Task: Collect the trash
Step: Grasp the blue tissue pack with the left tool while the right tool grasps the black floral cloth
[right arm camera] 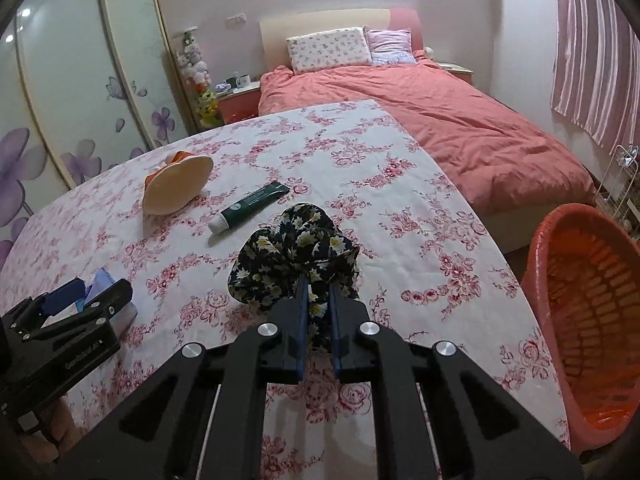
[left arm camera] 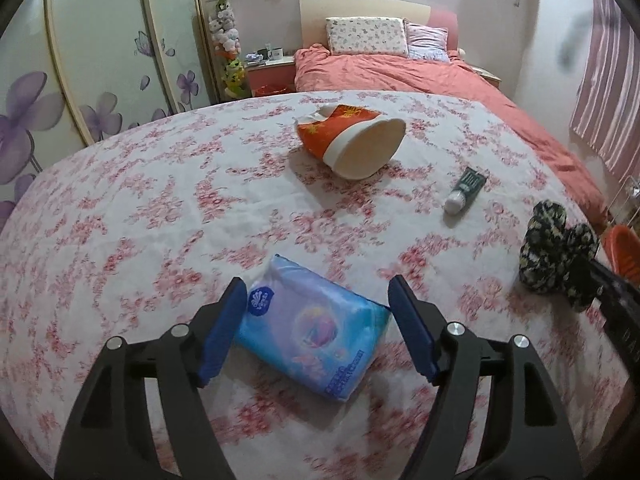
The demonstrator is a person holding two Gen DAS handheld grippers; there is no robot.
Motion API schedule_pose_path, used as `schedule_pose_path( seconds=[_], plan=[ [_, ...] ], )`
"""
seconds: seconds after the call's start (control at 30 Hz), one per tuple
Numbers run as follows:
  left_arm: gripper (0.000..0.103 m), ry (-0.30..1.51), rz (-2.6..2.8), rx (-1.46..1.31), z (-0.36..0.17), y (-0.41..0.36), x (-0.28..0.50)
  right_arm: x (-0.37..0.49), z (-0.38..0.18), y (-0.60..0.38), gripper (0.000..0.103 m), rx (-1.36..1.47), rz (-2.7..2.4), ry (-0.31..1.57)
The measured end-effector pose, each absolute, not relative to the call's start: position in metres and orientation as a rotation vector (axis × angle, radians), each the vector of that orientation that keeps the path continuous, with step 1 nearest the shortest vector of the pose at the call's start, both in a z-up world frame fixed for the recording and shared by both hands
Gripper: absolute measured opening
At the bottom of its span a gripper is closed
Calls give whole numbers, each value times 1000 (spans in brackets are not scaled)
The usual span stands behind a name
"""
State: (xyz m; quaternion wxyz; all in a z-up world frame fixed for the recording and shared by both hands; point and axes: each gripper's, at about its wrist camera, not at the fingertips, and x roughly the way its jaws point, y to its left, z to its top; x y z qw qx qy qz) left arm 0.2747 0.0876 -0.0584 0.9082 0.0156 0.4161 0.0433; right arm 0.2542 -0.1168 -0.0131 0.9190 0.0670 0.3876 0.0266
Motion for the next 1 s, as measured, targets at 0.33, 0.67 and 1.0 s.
schedule_pose_path(
  seconds=[0.33,0.67,1.0],
  plan=[
    [76,844,109,-66,-52,144,248,248,-12,-119,9,147,63,784],
    [79,882,188,-168,-51,160,241,245,-12,-119,9,149,63,785],
    [79,911,89,-194,-58,147,227,240,-13,-123,9,154,70,787]
  ],
)
